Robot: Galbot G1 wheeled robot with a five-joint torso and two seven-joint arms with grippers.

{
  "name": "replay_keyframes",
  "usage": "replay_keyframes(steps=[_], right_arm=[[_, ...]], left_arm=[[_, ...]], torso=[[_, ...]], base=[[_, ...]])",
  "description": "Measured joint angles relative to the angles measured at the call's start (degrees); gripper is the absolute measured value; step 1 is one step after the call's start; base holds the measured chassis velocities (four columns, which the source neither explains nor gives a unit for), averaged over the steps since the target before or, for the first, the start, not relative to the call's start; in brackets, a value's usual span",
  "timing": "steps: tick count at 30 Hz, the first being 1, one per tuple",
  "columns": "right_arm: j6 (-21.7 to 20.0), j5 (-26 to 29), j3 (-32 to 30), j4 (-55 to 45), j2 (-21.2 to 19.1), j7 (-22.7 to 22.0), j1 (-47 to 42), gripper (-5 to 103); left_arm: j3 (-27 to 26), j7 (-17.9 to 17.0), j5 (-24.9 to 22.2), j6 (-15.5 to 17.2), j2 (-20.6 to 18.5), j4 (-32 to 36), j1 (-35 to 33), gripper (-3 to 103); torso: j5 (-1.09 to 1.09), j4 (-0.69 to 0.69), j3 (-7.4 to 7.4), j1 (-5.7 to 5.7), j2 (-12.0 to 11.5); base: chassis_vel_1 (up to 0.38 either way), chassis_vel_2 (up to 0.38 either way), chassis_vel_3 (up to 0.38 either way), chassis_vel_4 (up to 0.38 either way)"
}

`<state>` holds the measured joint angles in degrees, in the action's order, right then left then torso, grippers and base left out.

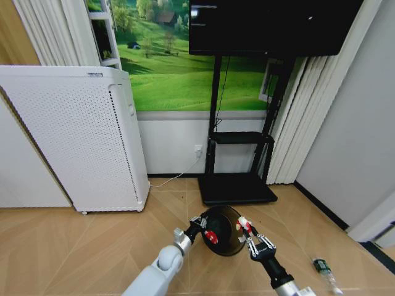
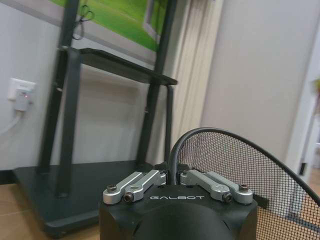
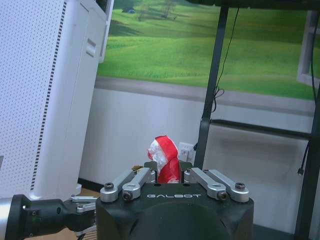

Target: Pick up the trash bin and place the garbage on the floor into it.

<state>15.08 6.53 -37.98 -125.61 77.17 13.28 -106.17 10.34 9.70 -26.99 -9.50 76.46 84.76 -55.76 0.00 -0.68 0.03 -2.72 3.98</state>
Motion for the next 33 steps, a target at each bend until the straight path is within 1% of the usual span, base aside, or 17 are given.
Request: replay_keyframes(steps=[5, 6, 8, 9, 13, 15, 16, 18, 19, 20, 22, 23, 26, 27, 28, 30, 33], right_arm=[[0.09, -0.98, 0.65, 2.52, 0.15, 0.01, 0.3, 20], [0.09, -1.04, 0.65, 3.07, 0.13, 0.01, 0.42, 18], [0.06, -1.14, 0.75, 3.89, 0.13, -0.13, 0.6, 27], [0.06, -1.14, 0.75, 3.89, 0.13, -0.13, 0.6, 27], [-0.13, -1.98, 1.1, 5.16, 0.34, -0.55, 0.68, 37], [-0.14, -2.36, 1.31, 5.77, 0.54, -0.64, 0.57, 48], [-0.14, -2.36, 1.31, 5.77, 0.54, -0.64, 0.57, 48], [-0.14, -2.55, 1.51, 6.15, 0.69, -0.68, 0.44, 59], [-0.14, -2.55, 1.51, 6.15, 0.69, -0.68, 0.44, 59], [-0.14, -2.56, 1.54, 6.22, 0.71, -0.82, 0.44, 64], [-0.13, -2.09, 1.53, 6.24, 0.75, -1.49, 0.55, 75], [-0.13, -2.09, 1.53, 6.24, 0.75, -1.49, 0.55, 75], [-1.7, 2.0, 0.62, 5.38, 0.89, -3.49, 1.03, 91], [-1.7, 2.0, 0.62, 5.38, 0.89, -3.49, 1.03, 91], [-2.4, 3.28, 0.26, 5.34, 0.89, -4.85, 1.4, 96], [-4.74, 4.52, -0.31, 5.35, 0.65, -9.15, 2.0, 99], [-5.63, 5.22, -0.36, 5.36, 0.51, -10.23, 2.14, 100]], left_arm=[[0.35, 1.33, 0.37, -0.66, -0.95, 2.72, -2.58, 7], [0.05, 1.57, 0.49, -0.84, -1.28, 3.05, -3.14, 7], [-0.6, 1.97, 0.8, -1.11, -1.87, 3.32, -3.88, 7], [-0.6, 1.97, 0.8, -1.11, -1.87, 3.32, -3.88, 7], [-1.84, 2.66, 1.17, -1.55, -2.49, 3.55, -4.82, 7], [-2.58, 2.93, 1.21, -1.8, -2.53, 3.58, -5.15, 7], [-2.58, 2.93, 1.21, -1.8, -2.53, 3.58, -5.15, 7], [-2.89, 3.12, 1.22, -1.86, -2.57, 3.58, -5.2, 7], [-2.89, 3.12, 1.22, -1.86, -2.57, 3.58, -5.2, 7], [-3.02, 3.2, 1.22, -1.9, -2.54, 3.56, -5.2, 7], [-3.94, 3.11, 1.25, -1.96, -1.97, 3.29, -5.41, 7], [-3.94, 3.11, 1.25, -1.96, -1.97, 3.29, -5.41, 7], [-7.5, 1.35, 1.51, -2.01, -1.07, 3.63, -7.04, 7], [-7.5, 1.35, 1.51, -2.01, -1.07, 3.63, -7.04, 7], [-9.05, 0.63, 1.29, -2.01, -1.18, 4.43, -8.03, 7], [-12.23, -0.02, 0.79, -2.02, -2.03, 6.14, -10.11, 7], [-13.66, -0.14, 0.69, -2.07, -2.16, 6.81, -10.92, 7]], torso=[[0.01, 0.0, 0.0, 0.0, 0.0], [0.01, 0.0, 0.0, 0.0, 0.0], [0.01, 0.0, 0.0, 0.0, 0.0], [0.01, 0.0, 0.0, 0.0, 0.0], [0.01, 0.01, 0.0, 0.0, 0.0], [0.0, 0.0, 0.0, 0.0, 0.0], [0.0, 0.0, 0.0, 0.0, 0.0], [0.0, 0.0, 0.0, 0.0, 0.0], [0.0, 0.0, 0.0, 0.0, 0.0], [0.0, 0.0, 0.0, 0.0, 0.0], [0.0, -0.01, 0.0, 0.0, 0.0], [0.0, -0.01, 0.0, 0.0, 0.0], [-0.01, -0.01, 0.0, 0.0, 0.0], [-0.01, -0.01, 0.0, 0.0, 0.0], [-0.01, 0.0, 0.0, 0.0, 0.0], [0.0, 0.01, 0.0, 0.0, 0.0], [0.0, 0.01, 0.0, 0.0, 0.0]], base=[[0.0, 0.0, 0.0, 0.0], [0.0, 0.0, 0.0, 0.0], [0.0, 0.0, 0.0, 0.0], [0.0, 0.0, 0.0, 0.0], [0.0, 0.0, 0.0, 0.0], [0.0, 0.0, 0.0, 0.0], [0.0, 0.0, 0.0, 0.0], [0.0, 0.0, 0.0, 0.0], [0.0, 0.0, 0.0, 0.0], [0.0, 0.0, 0.0, 0.0], [0.0, 0.0, 0.0, 0.0], [0.0, 0.0, 0.0, 0.0], [0.0, 0.0, 0.0, 0.0], [0.0, 0.0, 0.0, 0.0], [0.0, 0.0, 0.0, 0.0], [0.0, 0.0, 0.0, 0.0], [0.0, 0.0, 0.0, 0.0]])
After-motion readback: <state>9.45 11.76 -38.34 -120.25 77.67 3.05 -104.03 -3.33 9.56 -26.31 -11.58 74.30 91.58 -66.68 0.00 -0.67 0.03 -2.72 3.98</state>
